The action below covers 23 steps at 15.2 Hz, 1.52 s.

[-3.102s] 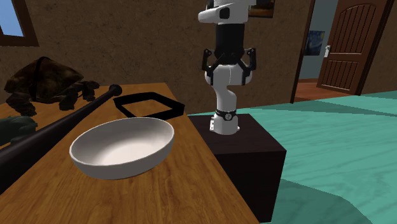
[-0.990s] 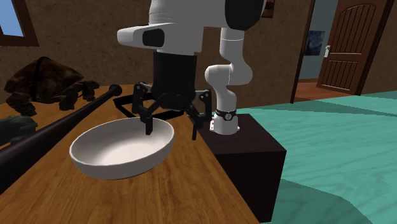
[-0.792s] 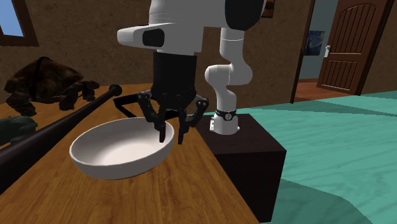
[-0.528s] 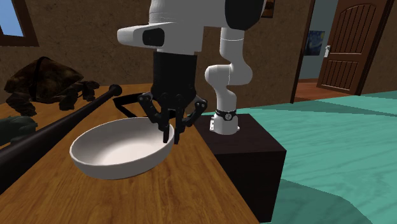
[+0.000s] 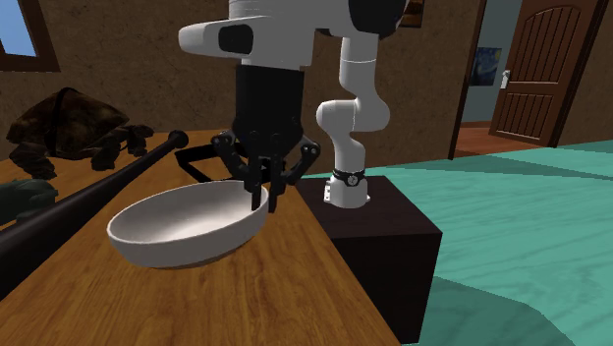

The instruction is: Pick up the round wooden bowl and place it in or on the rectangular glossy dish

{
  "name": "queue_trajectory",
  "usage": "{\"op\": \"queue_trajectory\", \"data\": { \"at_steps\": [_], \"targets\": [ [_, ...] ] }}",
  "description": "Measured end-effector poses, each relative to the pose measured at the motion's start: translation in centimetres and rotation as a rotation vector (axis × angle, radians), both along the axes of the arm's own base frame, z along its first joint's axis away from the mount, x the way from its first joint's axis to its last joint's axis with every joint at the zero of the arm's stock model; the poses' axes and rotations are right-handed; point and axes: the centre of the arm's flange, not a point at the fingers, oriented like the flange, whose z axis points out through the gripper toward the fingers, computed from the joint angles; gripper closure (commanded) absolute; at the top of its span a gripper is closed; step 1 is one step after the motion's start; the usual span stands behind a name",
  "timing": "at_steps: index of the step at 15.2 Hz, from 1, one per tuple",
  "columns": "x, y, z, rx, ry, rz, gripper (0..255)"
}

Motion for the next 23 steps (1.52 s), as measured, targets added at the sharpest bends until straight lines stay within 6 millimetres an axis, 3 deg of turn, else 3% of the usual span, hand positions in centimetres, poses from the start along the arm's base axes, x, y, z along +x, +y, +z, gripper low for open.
{"op": "queue_trajectory", "data": {
  "at_steps": [19, 23],
  "targets": [
    [0.1, -0.1, 10.0, 0.0, 0.0, 0.0, 255],
    [-3.7, -0.3, 10.8, 0.0, 0.0, -0.001, 255]
  ]
}}
